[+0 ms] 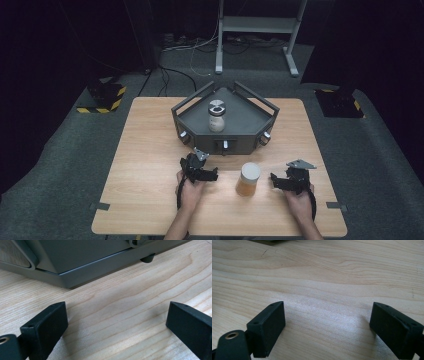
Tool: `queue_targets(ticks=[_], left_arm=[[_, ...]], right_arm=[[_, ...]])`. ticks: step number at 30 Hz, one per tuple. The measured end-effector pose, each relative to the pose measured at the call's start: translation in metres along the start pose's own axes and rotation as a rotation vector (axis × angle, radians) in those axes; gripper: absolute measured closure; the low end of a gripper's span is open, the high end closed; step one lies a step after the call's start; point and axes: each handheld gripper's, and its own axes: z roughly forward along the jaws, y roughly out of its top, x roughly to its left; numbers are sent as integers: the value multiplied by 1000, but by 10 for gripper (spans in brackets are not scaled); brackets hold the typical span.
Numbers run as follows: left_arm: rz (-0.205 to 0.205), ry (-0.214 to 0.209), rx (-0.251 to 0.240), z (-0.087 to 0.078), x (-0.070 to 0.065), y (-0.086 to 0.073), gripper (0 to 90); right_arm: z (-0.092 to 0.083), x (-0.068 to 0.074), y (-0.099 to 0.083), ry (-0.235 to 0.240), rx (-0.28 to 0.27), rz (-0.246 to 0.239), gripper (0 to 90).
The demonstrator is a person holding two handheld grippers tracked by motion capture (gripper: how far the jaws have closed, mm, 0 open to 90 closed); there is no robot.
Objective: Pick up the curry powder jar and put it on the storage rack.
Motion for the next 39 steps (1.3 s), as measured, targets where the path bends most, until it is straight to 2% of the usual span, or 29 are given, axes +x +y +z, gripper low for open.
queue_targets(ticks=[10, 18, 25, 35, 39], left_arm=[[1, 0, -1, 0, 0, 0, 39], [1, -1, -1, 0, 0, 0, 39], [1, -1, -1, 0, 0, 0, 39], [1, -1, -1, 0, 0, 0, 39], [1, -1, -1, 0, 0, 0, 39]], right_arm=[[0, 0, 0, 1, 2, -1, 125], [1, -3, 2, 18, 7, -8, 85], [-3, -15, -2, 80, -5, 5, 78], [-19, -18, -6, 166, -30, -50, 84], [-22, -24, -11, 241, -47, -65, 84]])
